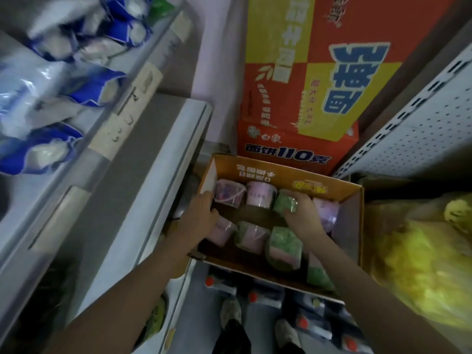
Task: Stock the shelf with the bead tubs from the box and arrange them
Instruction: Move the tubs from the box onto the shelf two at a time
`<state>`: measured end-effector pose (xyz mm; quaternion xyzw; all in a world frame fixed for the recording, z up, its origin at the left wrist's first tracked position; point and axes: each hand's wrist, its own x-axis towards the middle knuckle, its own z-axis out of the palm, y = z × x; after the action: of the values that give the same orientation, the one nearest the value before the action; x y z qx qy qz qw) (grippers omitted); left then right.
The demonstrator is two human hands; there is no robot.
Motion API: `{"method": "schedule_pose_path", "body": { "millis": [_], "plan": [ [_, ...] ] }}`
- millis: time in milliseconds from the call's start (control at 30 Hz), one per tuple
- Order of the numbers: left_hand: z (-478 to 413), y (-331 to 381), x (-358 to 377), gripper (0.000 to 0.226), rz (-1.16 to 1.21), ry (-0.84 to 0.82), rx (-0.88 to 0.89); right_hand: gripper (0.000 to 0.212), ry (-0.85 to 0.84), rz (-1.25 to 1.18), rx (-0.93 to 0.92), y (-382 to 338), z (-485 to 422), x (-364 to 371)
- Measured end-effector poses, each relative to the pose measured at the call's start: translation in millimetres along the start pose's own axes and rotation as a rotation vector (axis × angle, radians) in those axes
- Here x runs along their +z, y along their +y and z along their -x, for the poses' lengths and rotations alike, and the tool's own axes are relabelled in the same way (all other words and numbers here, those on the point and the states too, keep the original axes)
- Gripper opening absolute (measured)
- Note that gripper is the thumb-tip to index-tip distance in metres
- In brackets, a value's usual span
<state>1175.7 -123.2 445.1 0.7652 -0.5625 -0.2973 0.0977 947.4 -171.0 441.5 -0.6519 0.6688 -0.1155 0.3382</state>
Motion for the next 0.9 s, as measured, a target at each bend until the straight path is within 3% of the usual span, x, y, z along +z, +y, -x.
{"method": "schedule_pose_path", "body": {
  "millis": [300, 400, 567, 733, 900],
  "plan": [
    [-95.8, -36.7, 73.6, 0.040, 0.033, -0.046, -0.087, 0.044, -0.048, -0.183, 0.266, 16.4, -68.3, 78.2],
    [-119.5, -48.3, 104.0, 0.055, 0.106, -0.030, -0.099, 0.051, -0.063, -0.175, 0.319, 24.9, -91.4, 99.4],
    [-143.4, -64.3, 140.9, 0.077, 0.143, 0.038, -0.085, 0.079, -0.066, -0.210, 0.425, 40.1, -119.3, 134.0],
    [-158.3, -67.4, 161.9, 0.109, 0.192, 0.006, -0.198, 0.100, -0.059, -0.182, 0.490, 45.5, -137.2, 157.5],
    [-168.5, -69.0, 171.0, 0.114, 0.100, 0.070, -0.197, 0.104, -0.010, -0.136, 0.494, 44.8, -146.2, 169.8]
  ]
}}
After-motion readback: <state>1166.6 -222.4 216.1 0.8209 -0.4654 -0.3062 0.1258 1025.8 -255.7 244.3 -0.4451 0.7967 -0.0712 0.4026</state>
